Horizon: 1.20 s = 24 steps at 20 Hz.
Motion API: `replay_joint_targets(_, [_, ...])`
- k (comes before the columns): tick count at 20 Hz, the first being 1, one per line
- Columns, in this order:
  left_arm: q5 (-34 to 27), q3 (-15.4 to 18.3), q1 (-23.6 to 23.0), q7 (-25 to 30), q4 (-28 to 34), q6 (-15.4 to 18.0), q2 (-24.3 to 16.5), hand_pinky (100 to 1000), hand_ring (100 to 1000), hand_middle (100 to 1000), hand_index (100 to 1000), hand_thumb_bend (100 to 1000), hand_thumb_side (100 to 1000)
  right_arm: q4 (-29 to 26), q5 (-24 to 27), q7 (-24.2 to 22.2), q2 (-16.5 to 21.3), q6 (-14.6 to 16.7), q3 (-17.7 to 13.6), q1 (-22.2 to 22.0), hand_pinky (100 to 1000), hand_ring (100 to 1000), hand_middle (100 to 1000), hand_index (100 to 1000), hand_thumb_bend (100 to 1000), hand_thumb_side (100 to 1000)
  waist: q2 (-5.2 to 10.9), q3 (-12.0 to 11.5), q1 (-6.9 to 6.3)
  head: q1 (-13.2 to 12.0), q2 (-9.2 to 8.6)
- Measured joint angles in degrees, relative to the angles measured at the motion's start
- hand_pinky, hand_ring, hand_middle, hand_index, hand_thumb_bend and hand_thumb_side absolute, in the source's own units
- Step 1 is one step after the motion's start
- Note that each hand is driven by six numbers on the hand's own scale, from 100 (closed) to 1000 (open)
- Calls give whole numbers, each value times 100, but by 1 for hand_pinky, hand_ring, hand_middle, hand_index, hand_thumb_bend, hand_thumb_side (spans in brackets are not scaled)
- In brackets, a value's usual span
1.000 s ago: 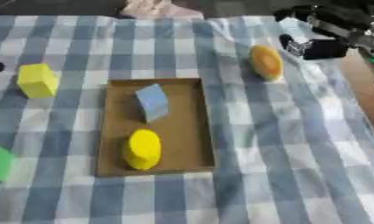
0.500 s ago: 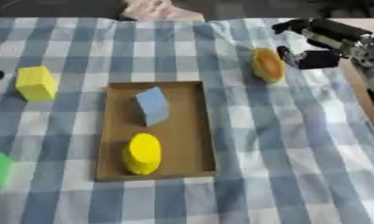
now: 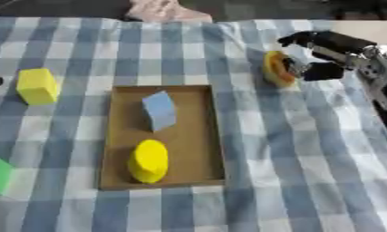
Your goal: Pick up objects on the table and place them in the box.
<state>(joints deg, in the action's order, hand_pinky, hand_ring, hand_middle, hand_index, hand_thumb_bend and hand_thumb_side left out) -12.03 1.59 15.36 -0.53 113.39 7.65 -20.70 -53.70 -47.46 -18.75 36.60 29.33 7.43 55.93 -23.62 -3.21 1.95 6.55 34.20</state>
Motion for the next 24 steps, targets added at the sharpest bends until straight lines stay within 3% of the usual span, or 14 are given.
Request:
replay_joint_targets(3, [1, 0, 0, 3, 0, -3, 0, 929, 739, 655, 823, 100, 696, -2, 15, -136, -4, 57, 4, 0, 948, 997, 855, 1000, 100, 899, -1, -3, 19, 0, 1])
replay_joint_targets(4, [2, 0, 0, 4, 0, -4, 0, 929, 739, 655, 823, 100, 696, -2, 8, -172, -4, 67, 5, 0, 944, 996, 843, 1000, 100, 838, -2, -6, 23, 0, 1])
replay_joint_targets(5, [2, 0, 0, 5, 0, -5, 0, 929, 739, 656, 823, 100, 697, -3, -19, -198, -4, 78, 6, 0, 942, 995, 834, 1000, 100, 838, -4, -12, 25, 0, 1])
replay_joint_targets(10, [3, 0, 10, 18, 0, -17, 0, 929, 740, 656, 823, 100, 698, -3, -315, -153, -4, 96, 10, 15, 926, 973, 714, 938, 100, 737, -20, -35, 34, -1, 1])
replay_joint_targets(14, [3, -4, 32, 33, 0, -24, 0, 930, 740, 656, 823, 100, 700, 47, -627, -5, -24, 90, 9, 61, 916, 947, 612, 887, 100, 731, -45, -79, 69, 6, -6])
replay_joint_targets(20, [3, -28, 33, 35, 0, -25, 0, 930, 741, 657, 823, 100, 701, 110, -781, 212, -102, 184, 1, 105, 876, 825, 441, 735, 100, 689, -70, -106, 68, 11, -14])
replay_joint_targets(24, [3, -32, 33, 39, 0, -28, 2, 931, 742, 658, 823, 100, 698, 95, -605, 303, -112, 270, 12, 103, 840, 744, 383, 653, 100, 525, -70, -99, 66, 11, -13])
